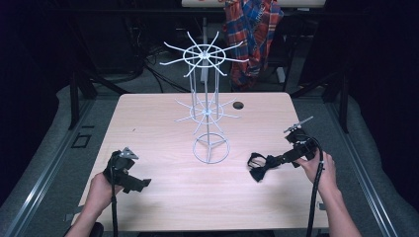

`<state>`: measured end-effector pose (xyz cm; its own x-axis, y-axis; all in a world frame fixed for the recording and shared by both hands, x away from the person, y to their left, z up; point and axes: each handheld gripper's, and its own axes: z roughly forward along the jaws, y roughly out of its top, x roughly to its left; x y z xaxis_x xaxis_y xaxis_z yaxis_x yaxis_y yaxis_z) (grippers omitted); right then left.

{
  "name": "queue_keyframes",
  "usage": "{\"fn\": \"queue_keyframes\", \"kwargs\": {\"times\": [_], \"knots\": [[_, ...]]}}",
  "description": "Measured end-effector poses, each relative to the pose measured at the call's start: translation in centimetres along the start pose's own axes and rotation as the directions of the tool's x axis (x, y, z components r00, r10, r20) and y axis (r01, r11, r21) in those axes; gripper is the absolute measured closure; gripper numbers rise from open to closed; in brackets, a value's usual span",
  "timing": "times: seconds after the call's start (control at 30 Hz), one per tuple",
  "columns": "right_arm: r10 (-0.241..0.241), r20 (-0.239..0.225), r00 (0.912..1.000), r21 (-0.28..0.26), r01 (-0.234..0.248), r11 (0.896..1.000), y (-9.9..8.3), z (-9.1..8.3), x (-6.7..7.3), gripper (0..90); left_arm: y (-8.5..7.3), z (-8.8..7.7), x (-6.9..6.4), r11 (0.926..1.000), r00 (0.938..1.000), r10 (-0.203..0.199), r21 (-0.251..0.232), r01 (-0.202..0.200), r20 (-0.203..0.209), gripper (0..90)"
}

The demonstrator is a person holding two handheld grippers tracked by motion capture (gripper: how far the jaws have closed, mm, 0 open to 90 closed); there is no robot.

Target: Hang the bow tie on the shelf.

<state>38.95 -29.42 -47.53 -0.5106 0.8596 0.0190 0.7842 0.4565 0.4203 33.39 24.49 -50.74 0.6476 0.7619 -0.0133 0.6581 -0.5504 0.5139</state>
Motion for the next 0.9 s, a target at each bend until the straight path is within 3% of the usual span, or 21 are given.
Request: {"fn": "queue_keyframes", "kwargs": {"times": [0.3, 0.9], "knots": [[-0.035, 0.001, 0.9994, 0.027, 0.035, 0.999, 0.17, 0.12, 0.4, 7.4, 0.16, 0.09, -0.05, 1.0, 1.0, 0.002, -0.007, -0.002, 0.004, 0.0], [-0.058, 0.022, 0.9981, 0.005, 0.058, 0.998, 0.92, 0.16, 0.4, 7.7, 0.07, 0.0, -0.06, 1.0, 1.0, 0.003, -0.006, -0.002, 0.002, 0.0]]}}
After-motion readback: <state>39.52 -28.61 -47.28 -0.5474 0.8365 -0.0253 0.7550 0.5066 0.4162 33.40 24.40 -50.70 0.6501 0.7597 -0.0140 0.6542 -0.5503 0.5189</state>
